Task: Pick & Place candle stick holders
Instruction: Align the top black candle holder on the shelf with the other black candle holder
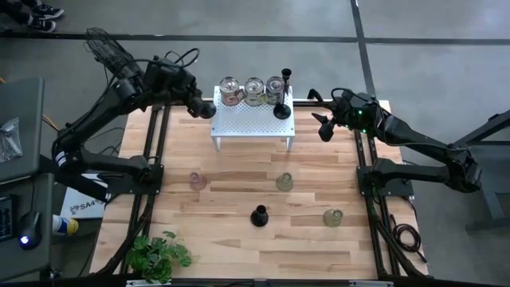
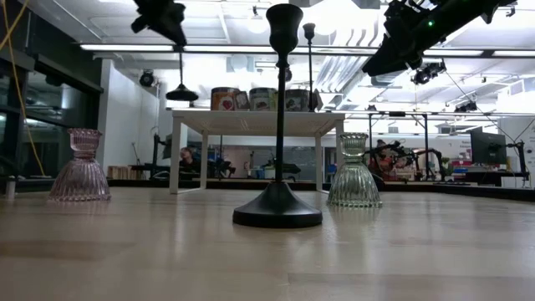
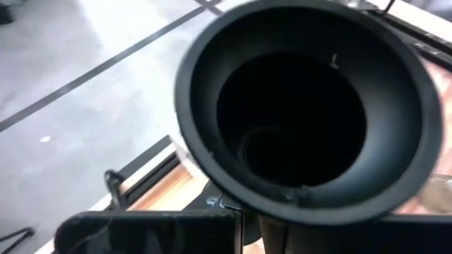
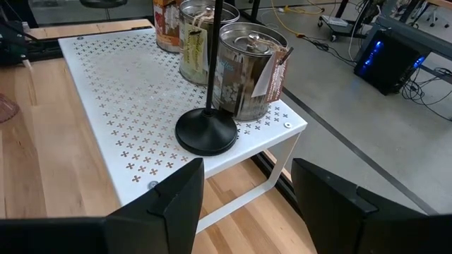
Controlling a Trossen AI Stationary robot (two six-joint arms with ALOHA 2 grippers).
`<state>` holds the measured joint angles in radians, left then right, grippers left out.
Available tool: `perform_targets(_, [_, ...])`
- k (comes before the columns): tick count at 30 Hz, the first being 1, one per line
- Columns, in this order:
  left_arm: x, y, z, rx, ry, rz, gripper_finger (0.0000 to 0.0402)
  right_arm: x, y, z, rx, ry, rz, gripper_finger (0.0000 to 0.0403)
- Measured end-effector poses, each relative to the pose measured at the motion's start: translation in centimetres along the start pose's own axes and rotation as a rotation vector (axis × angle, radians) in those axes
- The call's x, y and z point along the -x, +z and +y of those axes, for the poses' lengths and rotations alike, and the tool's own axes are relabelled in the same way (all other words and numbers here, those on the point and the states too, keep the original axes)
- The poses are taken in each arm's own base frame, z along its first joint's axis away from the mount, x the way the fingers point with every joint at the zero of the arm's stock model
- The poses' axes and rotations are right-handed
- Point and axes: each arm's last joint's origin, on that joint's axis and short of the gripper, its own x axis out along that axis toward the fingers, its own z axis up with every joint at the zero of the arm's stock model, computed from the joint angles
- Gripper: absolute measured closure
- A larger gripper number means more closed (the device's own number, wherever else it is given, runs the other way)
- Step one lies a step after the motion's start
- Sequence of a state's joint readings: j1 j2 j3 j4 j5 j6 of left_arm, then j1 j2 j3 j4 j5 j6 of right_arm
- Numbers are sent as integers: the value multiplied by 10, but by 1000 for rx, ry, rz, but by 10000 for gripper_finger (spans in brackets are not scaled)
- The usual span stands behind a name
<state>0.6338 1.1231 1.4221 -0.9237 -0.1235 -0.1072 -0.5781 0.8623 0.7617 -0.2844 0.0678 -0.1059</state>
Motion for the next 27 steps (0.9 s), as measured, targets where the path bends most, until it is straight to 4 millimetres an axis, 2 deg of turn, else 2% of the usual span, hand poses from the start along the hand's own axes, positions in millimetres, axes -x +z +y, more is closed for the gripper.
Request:
perform_targets(16, [-9, 16, -9, -9, -222, -50, 394, 0, 0, 0, -4, 0, 1, 196])
perform_targets(27, [-42, 25, -19, -31, -312, -43, 394, 0, 0, 0, -7, 0, 3, 196])
